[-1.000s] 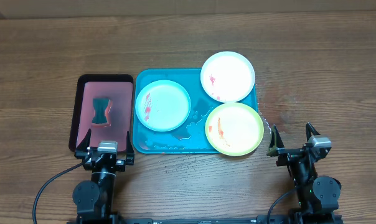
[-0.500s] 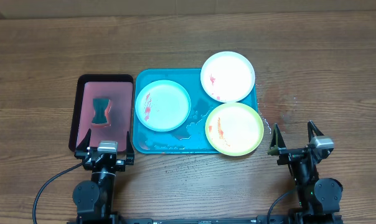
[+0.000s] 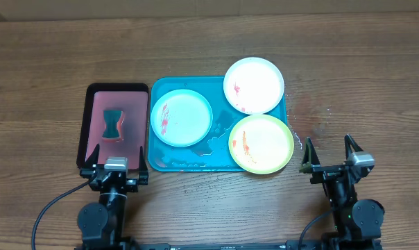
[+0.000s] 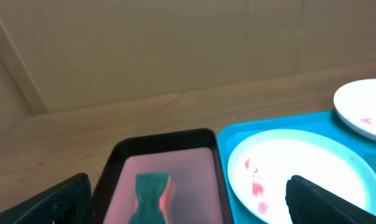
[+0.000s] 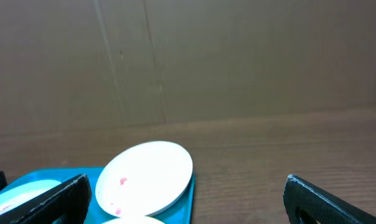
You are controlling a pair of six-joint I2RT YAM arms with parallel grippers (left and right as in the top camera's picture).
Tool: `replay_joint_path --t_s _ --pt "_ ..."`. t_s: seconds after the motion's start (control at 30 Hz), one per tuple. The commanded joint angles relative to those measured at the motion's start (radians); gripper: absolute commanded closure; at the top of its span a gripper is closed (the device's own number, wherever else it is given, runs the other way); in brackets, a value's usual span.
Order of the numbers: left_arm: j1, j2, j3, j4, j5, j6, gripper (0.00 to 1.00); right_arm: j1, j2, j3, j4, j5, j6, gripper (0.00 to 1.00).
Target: Clean dirty plates on tray and stack at the side
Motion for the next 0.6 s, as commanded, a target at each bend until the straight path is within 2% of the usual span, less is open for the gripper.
replay_joint_path --t_s 0.0,0.13,0.3,0.47,0.57 --pt "-0.006 0.011 0.121 -0.048 -0.006 -0.023 0.00 -0.003 0.043 0.121 -0.025 -0.003 0.003 0.00" --pt "-0.006 0.088 0.214 -0.062 0.003 -0.037 0.00 -0.003 0.160 0.240 -0.072 -0.004 0.003 0.00" --pt "-0.006 0.320 0.430 -0.127 0.065 -0.037 0.00 -0.003 0.400 0.496 -0.179 -0.026 0.002 0.00" --pt "-0.006 0.598 0.694 -0.277 0.104 -0.036 0.00 -0.003 0.608 0.757 -0.349 -0.030 0.003 0.00" --pt "-0.006 0.780 0.890 -0.418 0.131 -0.033 0.00 -0.003 0.724 0.908 -0.473 -0.035 0.003 0.00"
